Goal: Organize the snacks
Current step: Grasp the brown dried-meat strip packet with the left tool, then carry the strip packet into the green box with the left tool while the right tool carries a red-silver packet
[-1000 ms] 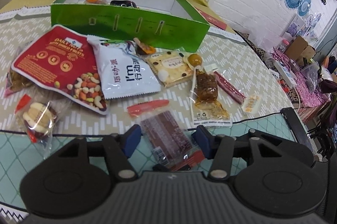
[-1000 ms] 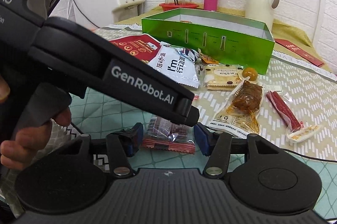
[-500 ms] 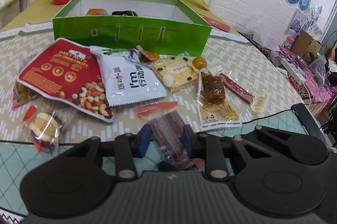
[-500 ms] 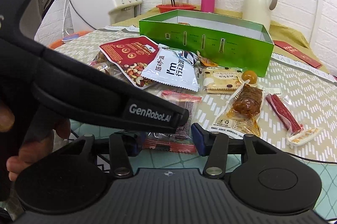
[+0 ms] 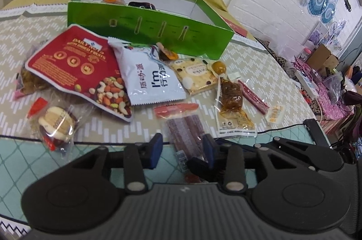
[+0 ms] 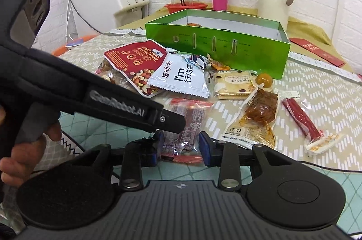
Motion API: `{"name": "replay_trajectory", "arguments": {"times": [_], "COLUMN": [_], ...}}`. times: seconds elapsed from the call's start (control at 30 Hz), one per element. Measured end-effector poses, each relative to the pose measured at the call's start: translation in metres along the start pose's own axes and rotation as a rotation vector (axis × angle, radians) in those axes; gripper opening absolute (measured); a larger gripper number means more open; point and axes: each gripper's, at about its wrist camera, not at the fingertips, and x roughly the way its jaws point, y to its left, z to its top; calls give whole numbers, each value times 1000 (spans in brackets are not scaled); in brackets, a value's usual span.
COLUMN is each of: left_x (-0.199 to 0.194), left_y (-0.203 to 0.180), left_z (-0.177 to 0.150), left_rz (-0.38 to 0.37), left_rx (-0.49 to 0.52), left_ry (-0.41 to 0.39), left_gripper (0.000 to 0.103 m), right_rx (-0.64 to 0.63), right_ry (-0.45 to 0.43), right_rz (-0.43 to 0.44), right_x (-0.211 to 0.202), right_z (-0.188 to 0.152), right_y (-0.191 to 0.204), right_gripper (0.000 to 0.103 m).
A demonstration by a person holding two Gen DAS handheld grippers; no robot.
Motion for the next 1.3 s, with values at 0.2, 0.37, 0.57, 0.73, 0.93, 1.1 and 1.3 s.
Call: {"name": "replay_trajectory", "arguments": {"times": [0.2, 0.37, 0.57, 0.73, 0.93, 1.1, 1.3], "left_x": [11, 15, 19, 20, 19, 16, 5], "left_y": [-18, -19, -26, -27, -26, -24, -27], "left_z": [4, 9, 7, 6, 7, 7, 15], "left_rz": [35, 24, 63, 85, 82, 67, 54], "left_rx": [107, 108, 158, 173, 157, 133, 119], "left_ry": [12, 27, 12, -4, -8, -3, -23], "left_gripper": [58, 50, 38, 27, 22, 20, 19], "right_rx": [11, 6, -23, 0, 8, 7, -13], "right_ry": [-8, -16, -24, -27, -44, -41, -64], "right_rz": [9, 10, 10, 6, 4, 0, -3], "right_x": [-1, -1, 5, 7, 4, 2, -5], "right_z": [-4, -4, -2, 2, 1, 3, 10], "right_y": [2, 2, 6, -1, 0, 0, 1], "right_gripper": [77, 85, 96, 74, 66, 61, 59]}}
